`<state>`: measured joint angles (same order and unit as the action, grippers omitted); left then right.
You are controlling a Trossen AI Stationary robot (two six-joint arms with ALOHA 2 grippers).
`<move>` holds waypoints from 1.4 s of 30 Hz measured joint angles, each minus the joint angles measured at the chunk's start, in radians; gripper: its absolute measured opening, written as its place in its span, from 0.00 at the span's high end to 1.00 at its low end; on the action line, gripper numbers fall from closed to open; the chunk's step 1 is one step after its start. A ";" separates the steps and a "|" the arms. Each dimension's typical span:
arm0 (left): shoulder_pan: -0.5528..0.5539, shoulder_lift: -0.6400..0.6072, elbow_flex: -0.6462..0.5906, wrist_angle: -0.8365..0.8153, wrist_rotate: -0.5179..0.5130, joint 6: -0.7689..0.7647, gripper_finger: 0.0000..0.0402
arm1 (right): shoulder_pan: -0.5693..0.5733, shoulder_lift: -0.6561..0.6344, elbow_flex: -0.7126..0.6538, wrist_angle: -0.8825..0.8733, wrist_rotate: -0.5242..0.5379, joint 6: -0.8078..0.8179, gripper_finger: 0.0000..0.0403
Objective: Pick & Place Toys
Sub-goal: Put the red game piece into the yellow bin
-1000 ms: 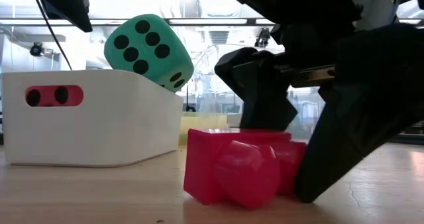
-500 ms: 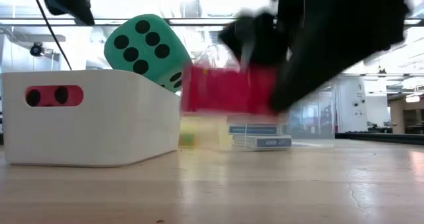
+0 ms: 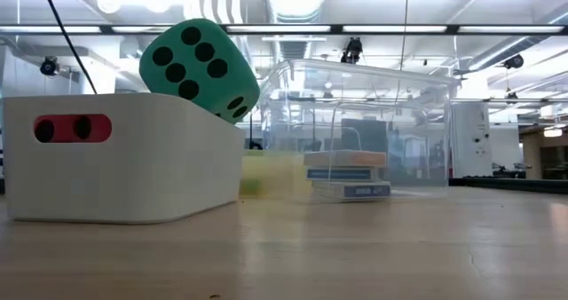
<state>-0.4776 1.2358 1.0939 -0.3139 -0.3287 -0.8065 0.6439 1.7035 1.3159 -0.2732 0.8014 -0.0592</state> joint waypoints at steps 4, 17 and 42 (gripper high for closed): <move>0.022 0.000 0.000 0.161 -0.082 0.079 0.17 | -0.034 0.001 0.055 -0.001 0.028 -0.019 0.61; 0.082 0.033 0.001 0.173 -0.091 0.039 0.17 | -0.099 0.014 0.139 0.006 0.173 -0.059 0.61; 0.186 0.103 0.000 0.253 -0.088 0.009 0.17 | -0.168 0.014 0.148 0.047 0.143 -0.120 0.61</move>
<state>-0.2916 1.3384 1.0935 -0.0608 -0.4166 -0.7977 0.4764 1.7180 1.4643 -0.2260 0.9443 -0.1795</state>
